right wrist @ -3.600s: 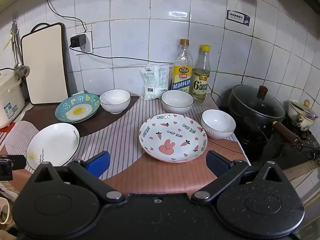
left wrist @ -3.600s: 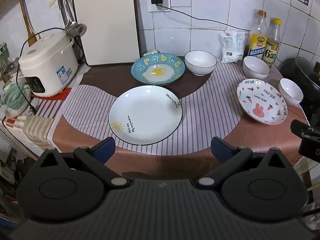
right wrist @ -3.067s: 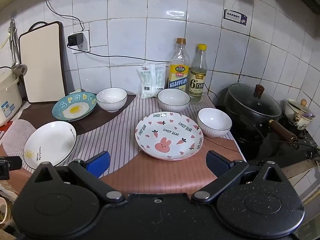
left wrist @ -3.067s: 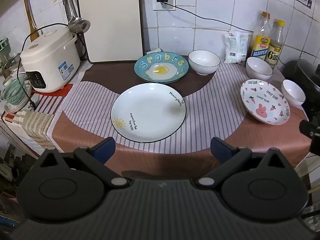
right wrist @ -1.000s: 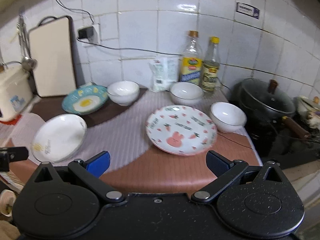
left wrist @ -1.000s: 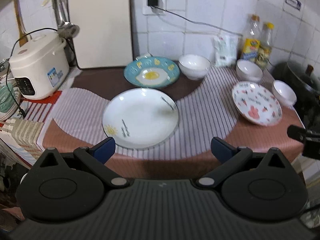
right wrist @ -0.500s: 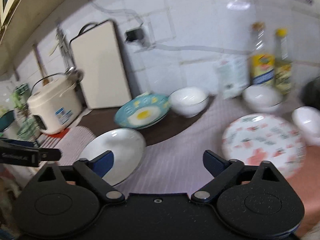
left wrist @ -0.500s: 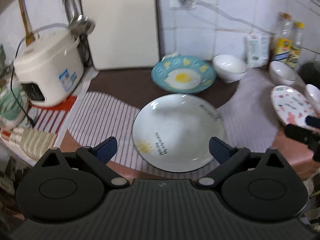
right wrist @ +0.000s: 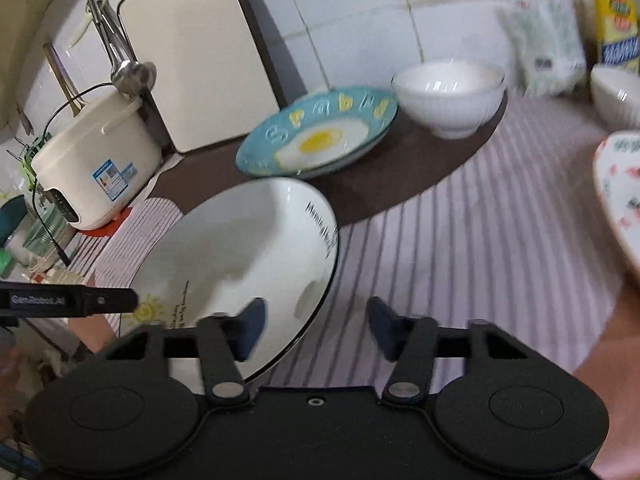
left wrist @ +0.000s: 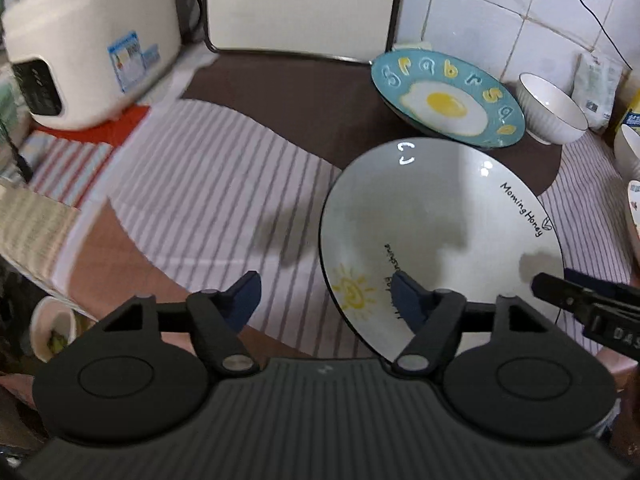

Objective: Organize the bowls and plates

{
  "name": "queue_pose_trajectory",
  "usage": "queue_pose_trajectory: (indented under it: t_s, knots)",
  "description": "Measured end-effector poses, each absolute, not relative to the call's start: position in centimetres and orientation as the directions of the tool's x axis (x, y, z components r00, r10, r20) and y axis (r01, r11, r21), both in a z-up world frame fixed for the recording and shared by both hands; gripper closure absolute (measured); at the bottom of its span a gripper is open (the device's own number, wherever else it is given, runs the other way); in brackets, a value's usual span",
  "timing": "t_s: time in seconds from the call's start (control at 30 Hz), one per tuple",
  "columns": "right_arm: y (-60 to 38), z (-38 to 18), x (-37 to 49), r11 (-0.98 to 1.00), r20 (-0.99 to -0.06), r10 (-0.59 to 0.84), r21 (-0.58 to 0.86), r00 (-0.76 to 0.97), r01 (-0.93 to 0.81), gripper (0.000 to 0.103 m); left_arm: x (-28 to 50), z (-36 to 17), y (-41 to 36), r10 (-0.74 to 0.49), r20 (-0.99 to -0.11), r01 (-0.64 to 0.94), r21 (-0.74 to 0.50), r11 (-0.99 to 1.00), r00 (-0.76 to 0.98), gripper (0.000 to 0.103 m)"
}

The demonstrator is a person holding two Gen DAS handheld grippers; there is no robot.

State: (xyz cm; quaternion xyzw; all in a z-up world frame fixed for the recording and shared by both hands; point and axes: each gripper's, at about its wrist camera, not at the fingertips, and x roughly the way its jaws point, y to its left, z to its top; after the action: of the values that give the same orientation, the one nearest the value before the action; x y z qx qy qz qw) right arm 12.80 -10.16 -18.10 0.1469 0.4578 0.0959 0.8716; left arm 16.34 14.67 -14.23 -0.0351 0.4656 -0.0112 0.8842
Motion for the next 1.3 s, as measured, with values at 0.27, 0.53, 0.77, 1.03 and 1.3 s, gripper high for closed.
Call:
queue_pose_trajectory:
  t_s: [0.27, 0.53, 0.77, 1.03, 1.3]
  knots:
    - [-9.7, -18.4, 13.4, 0.927, -0.786, 0.318, 0.374, 0.529, -0.002, 0.084, 17.2, -16.0, 15.3, -0.154, -0.848, 0.001, -0.178, 0.984, 0.507, 0.085]
    - [-10.2, -19.0, 14.4, 0.906, -0.789, 0.328, 0.419, 0.519, 0.065, 0.084, 17.4, -16.8, 15.5, -0.180, -0.831, -0.042, -0.236, 0.971, 0.527, 0.077]
    - [-10.6, -18.8, 14.0, 0.898, -0.786, 0.337, 0.434, 0.519, 0.074, 0.086, 16.9, -16.4, 14.3, -0.144, -0.830, -0.056, -0.205, 0.977, 0.538, 0.078]
    - [-13.6, -17.2, 11.3, 0.889, -0.771, 0.326, 0.447, 0.547, 0.101, 0.085, 14.8, -14.6, 10.5, -0.134, -0.814, 0.060, -0.122, 0.991, 0.566, 0.078]
    - [-18.0, -15.0, 9.0, 0.915, -0.755, 0.269, 0.394, 0.599, 0.086, 0.084, 14.4, -13.5, 5.8, -0.205, -0.798, 0.144, -0.149, 0.978, 0.567, 0.078]
